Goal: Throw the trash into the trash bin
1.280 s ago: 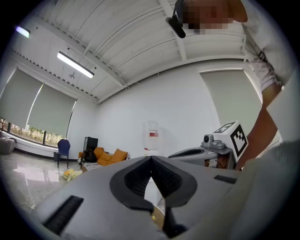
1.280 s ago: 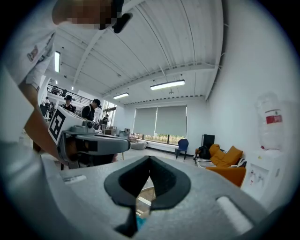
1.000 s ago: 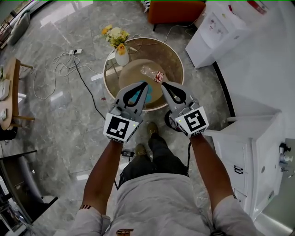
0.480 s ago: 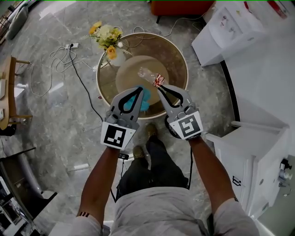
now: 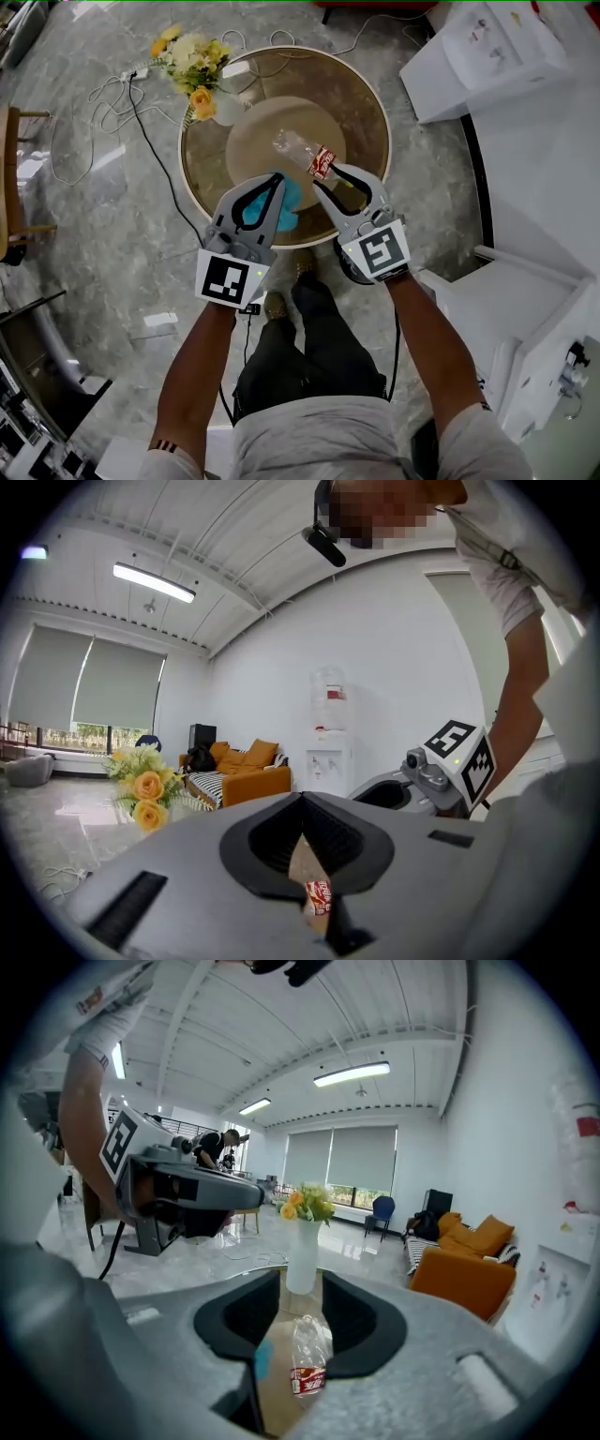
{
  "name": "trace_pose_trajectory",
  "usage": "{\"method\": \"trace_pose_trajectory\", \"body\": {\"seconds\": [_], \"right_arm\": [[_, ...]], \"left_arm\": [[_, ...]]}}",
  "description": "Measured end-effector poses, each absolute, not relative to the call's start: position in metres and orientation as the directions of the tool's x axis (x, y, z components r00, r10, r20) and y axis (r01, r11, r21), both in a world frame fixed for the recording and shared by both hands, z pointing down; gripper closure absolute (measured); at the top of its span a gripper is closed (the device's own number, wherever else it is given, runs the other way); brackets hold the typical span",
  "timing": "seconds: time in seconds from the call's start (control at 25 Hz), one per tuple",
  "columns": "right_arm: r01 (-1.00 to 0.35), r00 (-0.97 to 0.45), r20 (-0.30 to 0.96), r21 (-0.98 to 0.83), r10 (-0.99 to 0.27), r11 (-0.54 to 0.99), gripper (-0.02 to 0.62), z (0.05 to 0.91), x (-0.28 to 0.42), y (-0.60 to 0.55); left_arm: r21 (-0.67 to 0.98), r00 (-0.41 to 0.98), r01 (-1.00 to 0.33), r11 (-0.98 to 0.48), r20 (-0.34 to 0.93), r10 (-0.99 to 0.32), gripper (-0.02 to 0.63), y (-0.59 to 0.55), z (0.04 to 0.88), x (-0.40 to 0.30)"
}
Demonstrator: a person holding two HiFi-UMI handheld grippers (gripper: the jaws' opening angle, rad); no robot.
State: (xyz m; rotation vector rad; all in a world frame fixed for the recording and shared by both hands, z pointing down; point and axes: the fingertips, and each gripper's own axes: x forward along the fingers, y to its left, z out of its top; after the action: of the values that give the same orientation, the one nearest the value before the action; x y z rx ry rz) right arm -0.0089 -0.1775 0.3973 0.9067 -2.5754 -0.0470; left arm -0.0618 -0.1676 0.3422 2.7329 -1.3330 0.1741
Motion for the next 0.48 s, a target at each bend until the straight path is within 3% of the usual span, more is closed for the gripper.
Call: {"method": "trace_pose_trajectory", "body": {"seconds": [0.48], "right_arm": [[-0.569,-0.667,0.528,0.094,-0.526,0.817,0.296,0.497,0.008,-0.208]], "left_arm": [[0.049,0.610,-0.787,-0.615,0.209,-0.765,0.606,-0.196,0.406,-0.047]]}}
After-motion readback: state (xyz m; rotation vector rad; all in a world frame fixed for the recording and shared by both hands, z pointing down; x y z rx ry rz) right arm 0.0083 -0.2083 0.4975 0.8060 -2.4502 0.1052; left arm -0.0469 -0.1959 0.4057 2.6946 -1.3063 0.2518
